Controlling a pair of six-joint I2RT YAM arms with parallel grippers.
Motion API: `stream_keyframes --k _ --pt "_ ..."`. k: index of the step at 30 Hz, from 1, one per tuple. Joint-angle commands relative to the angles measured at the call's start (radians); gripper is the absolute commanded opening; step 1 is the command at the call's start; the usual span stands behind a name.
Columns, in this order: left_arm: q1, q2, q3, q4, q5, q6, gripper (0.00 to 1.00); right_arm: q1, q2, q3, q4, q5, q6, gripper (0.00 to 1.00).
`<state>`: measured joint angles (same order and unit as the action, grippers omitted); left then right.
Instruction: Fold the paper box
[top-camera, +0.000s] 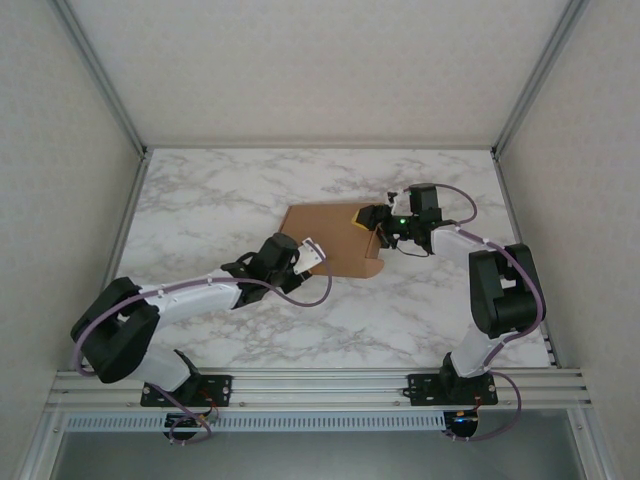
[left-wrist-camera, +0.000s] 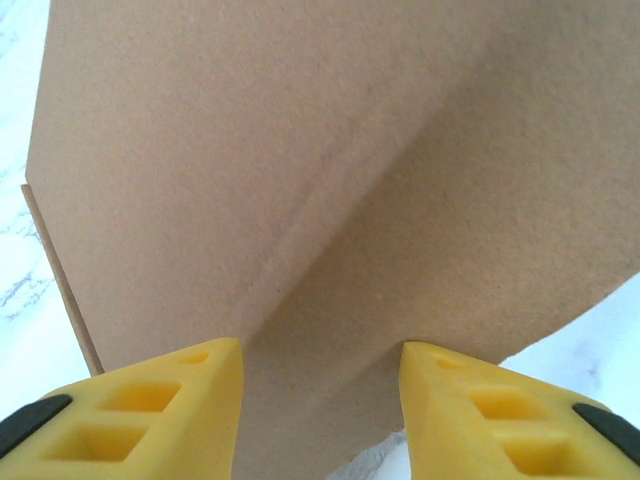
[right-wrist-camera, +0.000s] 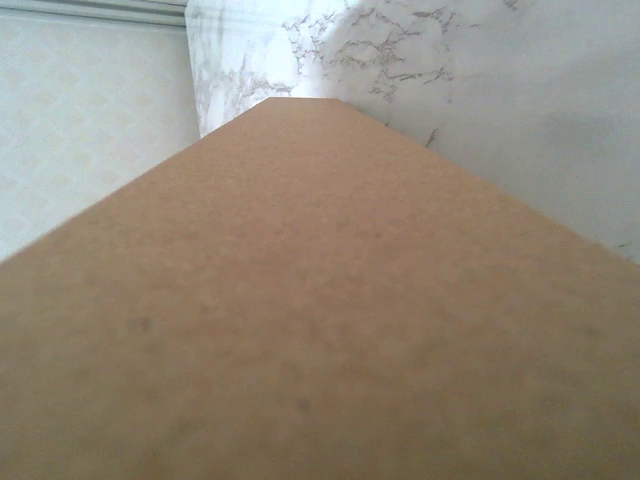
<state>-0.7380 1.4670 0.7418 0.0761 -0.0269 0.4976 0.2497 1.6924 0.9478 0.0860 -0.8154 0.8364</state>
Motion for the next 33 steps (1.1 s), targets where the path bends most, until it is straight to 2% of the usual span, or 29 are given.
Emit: stream_keyframes --k 1,8,11,16,21,33 --pt "0.007 0.030 -0.005 0.162 -0.057 -0.002 0.44 0.030 -0.012 -0.022 -0.022 -0.030 0.005 0.55" --pt "-0.010 0.100 -0.063 0.453 -0.132 -0.031 0.38 0.055 0.002 -0.021 -0.006 -0.046 0.020 0.55" --pt "-0.023 0.128 -0.066 0.504 -0.173 -0.029 0.38 0.066 0.011 -0.017 -0.007 -0.055 0.026 0.54" --pt "-0.024 0.070 -0.066 0.454 -0.130 0.044 0.43 0.066 -0.007 -0.017 -0.019 -0.047 0.047 0.54" --pt "-0.024 0.005 -0.084 0.359 -0.034 0.193 0.51 0.063 -0.024 -0.029 0.040 -0.053 0.123 0.54" --pt "-0.023 -0.028 -0.055 0.163 0.202 0.329 0.52 0.058 -0.061 -0.038 0.101 -0.087 0.209 0.54"
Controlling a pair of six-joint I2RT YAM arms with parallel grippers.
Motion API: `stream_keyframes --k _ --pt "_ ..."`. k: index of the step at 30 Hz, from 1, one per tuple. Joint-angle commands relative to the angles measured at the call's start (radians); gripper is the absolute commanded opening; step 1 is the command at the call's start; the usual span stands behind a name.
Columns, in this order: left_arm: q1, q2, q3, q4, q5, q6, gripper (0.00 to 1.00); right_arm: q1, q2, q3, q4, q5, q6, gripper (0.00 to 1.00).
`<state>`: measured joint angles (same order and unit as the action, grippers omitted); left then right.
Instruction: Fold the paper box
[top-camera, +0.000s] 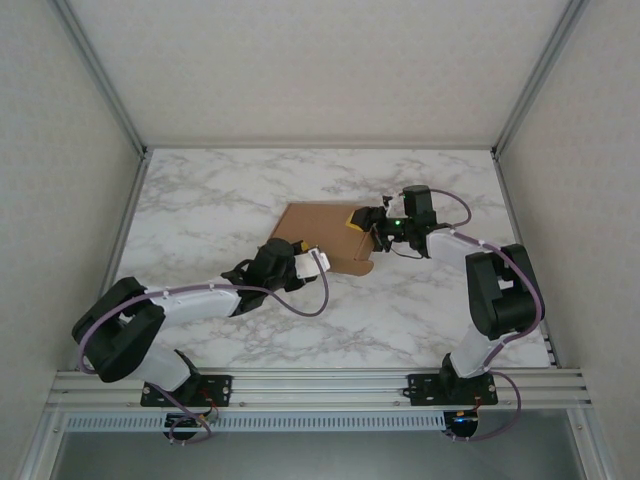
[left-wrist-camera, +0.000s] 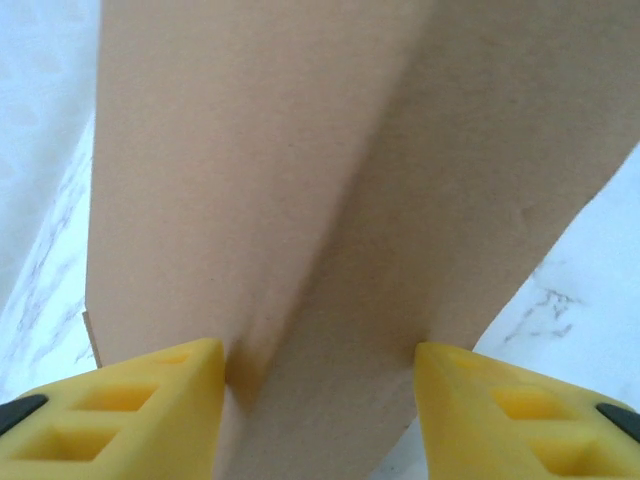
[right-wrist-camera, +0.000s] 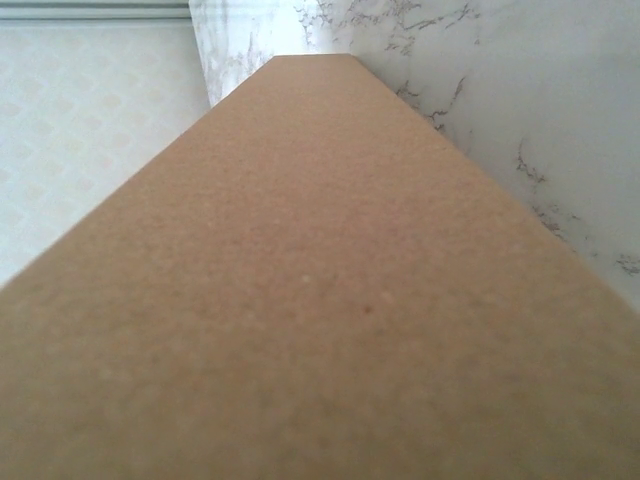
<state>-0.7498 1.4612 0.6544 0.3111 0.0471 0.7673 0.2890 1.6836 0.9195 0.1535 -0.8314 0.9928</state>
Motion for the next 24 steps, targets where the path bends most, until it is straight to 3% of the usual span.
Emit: stream_keyframes --k 1,7,9,11,13,18,24 --pt "-0.010 -0.022 0.042 -0.093 0.144 0.066 0.52 0.019 -0.056 -0.010 0.035 -0.073 0.058 0.54" --pt "-0.006 -0.019 0.051 -0.079 0.141 0.067 0.54 0.017 -0.075 -0.026 0.080 -0.085 0.107 0.55" --pt "-0.006 -0.013 0.039 -0.035 0.100 0.058 0.61 0.017 -0.082 -0.035 0.111 -0.090 0.136 0.55" --pt "-0.008 -0.015 0.005 0.069 0.045 0.042 0.70 0.017 -0.085 -0.045 0.156 -0.099 0.180 0.56" --pt "-0.010 -0.022 -0.035 0.157 0.015 0.044 0.73 0.017 -0.091 -0.051 0.180 -0.101 0.206 0.57" --pt "-0.016 -0.007 -0.075 0.290 -0.073 0.075 0.73 0.017 -0.108 -0.069 0.232 -0.101 0.263 0.57" --pt "-0.042 0.063 -0.138 0.639 -0.281 0.194 0.75 0.025 -0.120 -0.099 0.364 -0.099 0.387 0.58"
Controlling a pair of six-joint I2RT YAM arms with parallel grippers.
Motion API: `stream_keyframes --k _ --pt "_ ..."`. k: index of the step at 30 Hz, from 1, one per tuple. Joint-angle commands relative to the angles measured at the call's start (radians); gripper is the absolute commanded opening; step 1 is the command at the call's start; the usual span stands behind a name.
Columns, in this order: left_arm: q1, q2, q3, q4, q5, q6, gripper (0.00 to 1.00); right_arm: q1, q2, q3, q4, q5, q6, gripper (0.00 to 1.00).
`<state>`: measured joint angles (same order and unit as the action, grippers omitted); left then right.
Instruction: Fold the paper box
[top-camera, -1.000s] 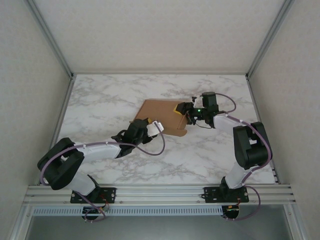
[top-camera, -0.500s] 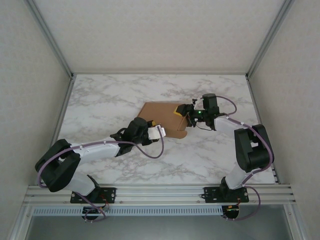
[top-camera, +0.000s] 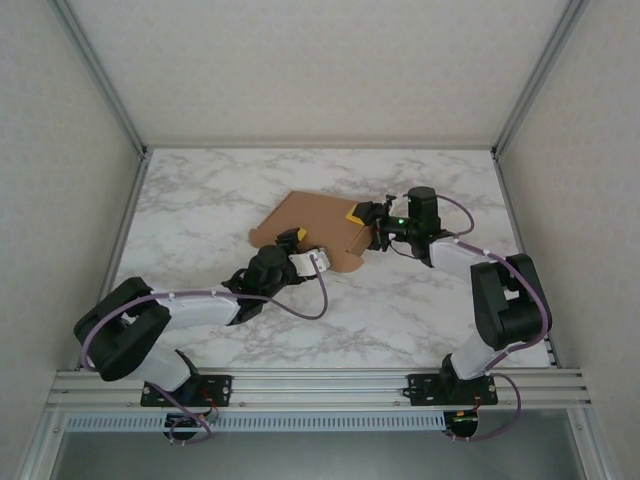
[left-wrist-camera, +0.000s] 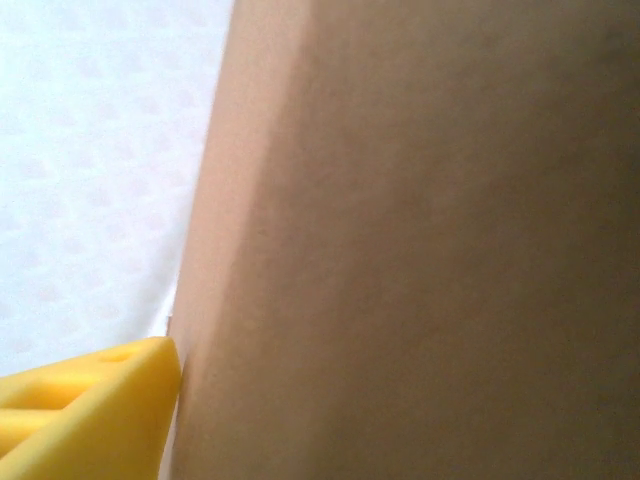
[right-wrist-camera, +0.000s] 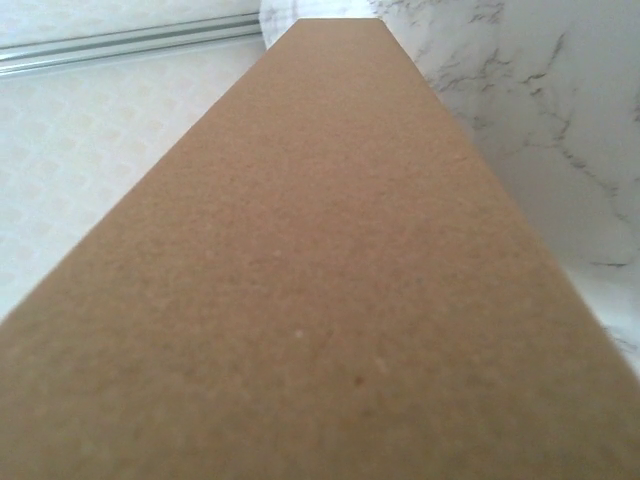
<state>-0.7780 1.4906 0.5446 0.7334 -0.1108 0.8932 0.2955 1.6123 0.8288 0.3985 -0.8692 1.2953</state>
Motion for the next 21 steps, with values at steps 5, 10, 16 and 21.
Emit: stream_keyframes --k 5,10,16,21 --pt "-0.023 0.103 -0.010 0.393 -0.186 0.174 0.74 0.021 -0.061 -0.028 0.193 -0.059 0.163 0.59" --pt "-0.024 0.100 0.017 0.399 -0.214 0.214 0.64 0.021 -0.096 -0.034 0.172 -0.053 0.168 0.58" --pt "-0.032 -0.021 0.060 0.133 -0.195 0.185 0.47 0.021 -0.122 -0.041 0.133 -0.057 0.156 0.64" --pt "-0.036 -0.114 0.129 -0.131 -0.176 0.100 0.44 0.021 -0.174 -0.061 0.027 -0.039 0.103 0.77"
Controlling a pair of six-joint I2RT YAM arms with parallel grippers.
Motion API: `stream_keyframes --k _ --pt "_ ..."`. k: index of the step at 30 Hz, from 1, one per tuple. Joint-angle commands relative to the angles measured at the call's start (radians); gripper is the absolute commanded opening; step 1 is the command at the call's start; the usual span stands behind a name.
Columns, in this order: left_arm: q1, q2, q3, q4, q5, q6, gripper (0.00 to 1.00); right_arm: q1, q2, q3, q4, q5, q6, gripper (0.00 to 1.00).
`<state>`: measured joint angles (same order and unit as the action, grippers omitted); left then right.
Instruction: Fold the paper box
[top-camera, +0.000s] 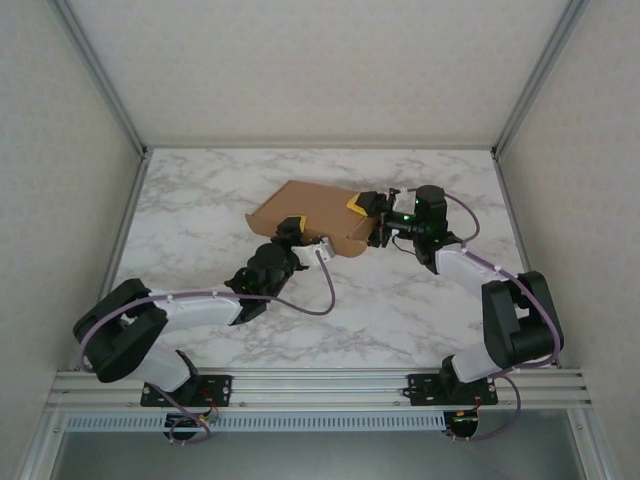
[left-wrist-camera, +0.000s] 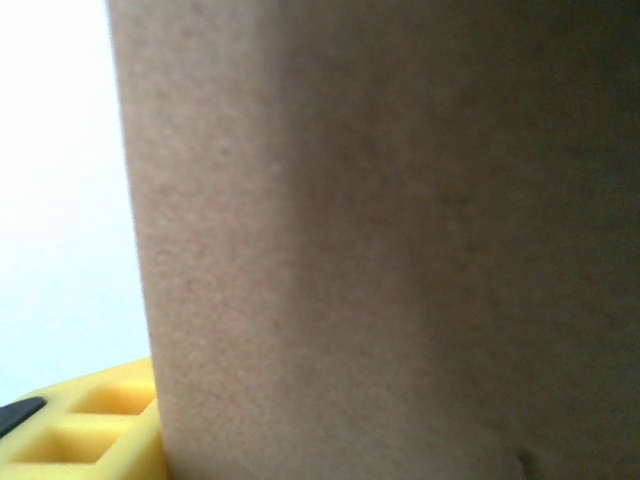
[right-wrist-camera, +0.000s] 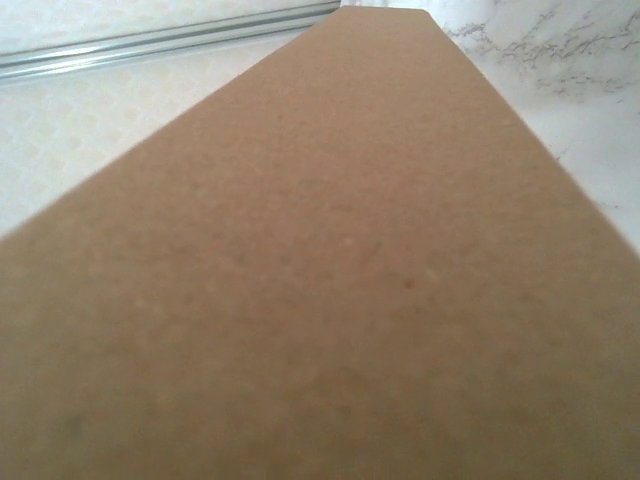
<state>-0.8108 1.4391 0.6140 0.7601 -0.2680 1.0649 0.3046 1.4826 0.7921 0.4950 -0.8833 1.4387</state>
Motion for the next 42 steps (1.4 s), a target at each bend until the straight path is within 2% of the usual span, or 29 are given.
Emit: stream_keyframes --k 1,3,5,7,12,17,20,23,25,29,30,32,34,36,37,38,42 --pt "-0.004 -0.082 0.074 -0.211 -0.015 -0.087 0.44 0.013 -0.061 -0.030 -0.107 -0.015 -0.062 0.80" --pt "-0.004 -0.106 0.114 -0.333 -0.013 -0.107 0.44 0.011 -0.109 -0.047 -0.175 0.005 -0.101 0.86" --pt "-0.005 -0.127 0.163 -0.474 -0.006 -0.135 0.44 0.008 -0.178 -0.055 -0.316 0.056 -0.180 0.91" --pt "-0.007 -0.145 0.221 -0.633 0.011 -0.168 0.44 0.002 -0.264 -0.048 -0.507 0.148 -0.300 0.95" --pt "-0.011 -0.161 0.353 -0.941 0.026 -0.250 0.41 -0.019 -0.478 -0.084 -0.820 0.405 -0.477 0.99" --pt "-0.039 -0.138 0.484 -1.184 0.045 -0.308 0.41 -0.028 -0.693 -0.155 -0.940 0.652 -0.534 0.99" --pt "-0.071 -0.092 0.564 -1.340 0.064 -0.337 0.42 -0.034 -0.737 -0.132 -0.963 0.707 -0.642 0.98" --pt "-0.106 -0.033 0.632 -1.462 0.048 -0.352 0.42 -0.035 -0.689 -0.071 -0.952 0.695 -0.771 0.90" --pt "-0.124 0.006 0.672 -1.528 0.041 -0.362 0.43 -0.035 -0.607 -0.005 -0.968 0.696 -0.815 0.78" --pt "-0.155 0.068 0.748 -1.622 0.039 -0.377 0.43 -0.049 -0.443 0.122 -0.976 0.679 -0.843 0.43" --pt "-0.161 0.081 0.762 -1.641 0.038 -0.378 0.43 -0.053 -0.420 0.136 -0.950 0.673 -0.824 0.37" --pt "-0.172 0.109 0.792 -1.679 0.049 -0.382 0.43 -0.063 -0.365 0.155 -0.887 0.631 -0.787 0.32" --pt "-0.178 0.143 0.832 -1.713 0.076 -0.391 0.43 -0.063 -0.270 0.191 -0.840 0.550 -0.778 0.32" --pt "-0.182 0.178 0.880 -1.733 0.114 -0.394 0.43 -0.059 -0.114 0.277 -0.844 0.399 -0.815 0.33" --pt "-0.183 0.200 0.904 -1.743 0.128 -0.398 0.43 -0.054 -0.034 0.321 -0.841 0.307 -0.842 0.26" --pt "-0.184 0.222 0.929 -1.757 0.142 -0.401 0.44 -0.036 0.020 0.345 -0.812 0.236 -0.868 0.25" --pt "-0.185 0.293 0.979 -1.797 0.176 -0.427 0.47 0.031 0.204 0.466 -0.872 0.126 -0.969 0.18"
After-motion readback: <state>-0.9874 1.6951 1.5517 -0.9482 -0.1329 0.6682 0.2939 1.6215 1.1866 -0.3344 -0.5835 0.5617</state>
